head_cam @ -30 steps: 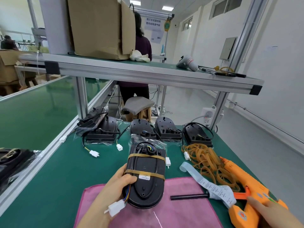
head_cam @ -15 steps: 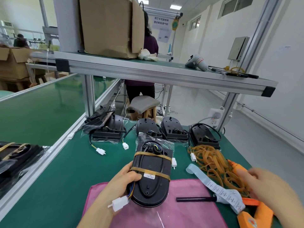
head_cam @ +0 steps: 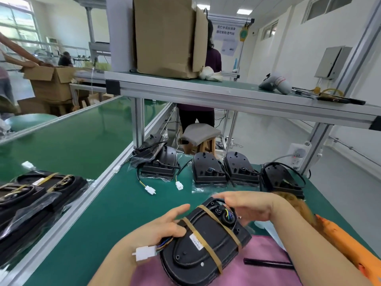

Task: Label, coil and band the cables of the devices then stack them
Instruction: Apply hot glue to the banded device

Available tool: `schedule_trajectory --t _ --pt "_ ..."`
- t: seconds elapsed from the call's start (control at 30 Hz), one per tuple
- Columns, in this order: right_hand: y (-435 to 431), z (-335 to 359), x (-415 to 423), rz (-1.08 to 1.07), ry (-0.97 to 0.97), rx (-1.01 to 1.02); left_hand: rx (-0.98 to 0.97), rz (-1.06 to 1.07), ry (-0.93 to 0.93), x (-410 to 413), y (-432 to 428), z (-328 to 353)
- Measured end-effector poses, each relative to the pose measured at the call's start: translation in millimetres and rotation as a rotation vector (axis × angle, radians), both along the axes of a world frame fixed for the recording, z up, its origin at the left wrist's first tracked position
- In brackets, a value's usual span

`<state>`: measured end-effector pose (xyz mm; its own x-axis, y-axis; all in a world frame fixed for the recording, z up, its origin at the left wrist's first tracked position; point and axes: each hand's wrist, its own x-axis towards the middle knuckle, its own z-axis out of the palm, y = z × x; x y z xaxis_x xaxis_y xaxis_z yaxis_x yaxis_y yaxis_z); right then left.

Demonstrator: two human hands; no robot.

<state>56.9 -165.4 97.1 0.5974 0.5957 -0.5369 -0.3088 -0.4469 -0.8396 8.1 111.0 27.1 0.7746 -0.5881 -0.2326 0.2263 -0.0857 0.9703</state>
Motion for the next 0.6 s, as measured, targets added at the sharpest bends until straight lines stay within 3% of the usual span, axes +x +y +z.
schedule_trajectory --t 0.1,0.17,0.23,0.37,0.47,0.6 --pt "8.7 -10.1 -1.2 0.106 0.064 0.091 0.113 -0.020 -0.035 6.1 9.2 9.1" --pt "13.8 -14.6 -2.0 0.121 0.042 0.154 0.038 0.020 0.075 4.1 15.6 10.6" --pt "15.5 -21.5 -1.6 -0.008 0.043 0.240 -0.047 0.104 0.110 -0.8 19.0 15.5" --pt "24.5 -32.0 1.6 -0.370 0.168 0.484 -0.618 0.403 0.373 -19.4 17.3 15.5" --pt "50.9 -32.6 5.4 -0.554 0.217 0.546 -0.714 0.716 0.506 -33.4 -8.9 10.1" --pt "106.6 -31.1 12.5 -0.646 0.124 0.537 -0.757 0.814 0.393 -41.3 -48.4 12.9"
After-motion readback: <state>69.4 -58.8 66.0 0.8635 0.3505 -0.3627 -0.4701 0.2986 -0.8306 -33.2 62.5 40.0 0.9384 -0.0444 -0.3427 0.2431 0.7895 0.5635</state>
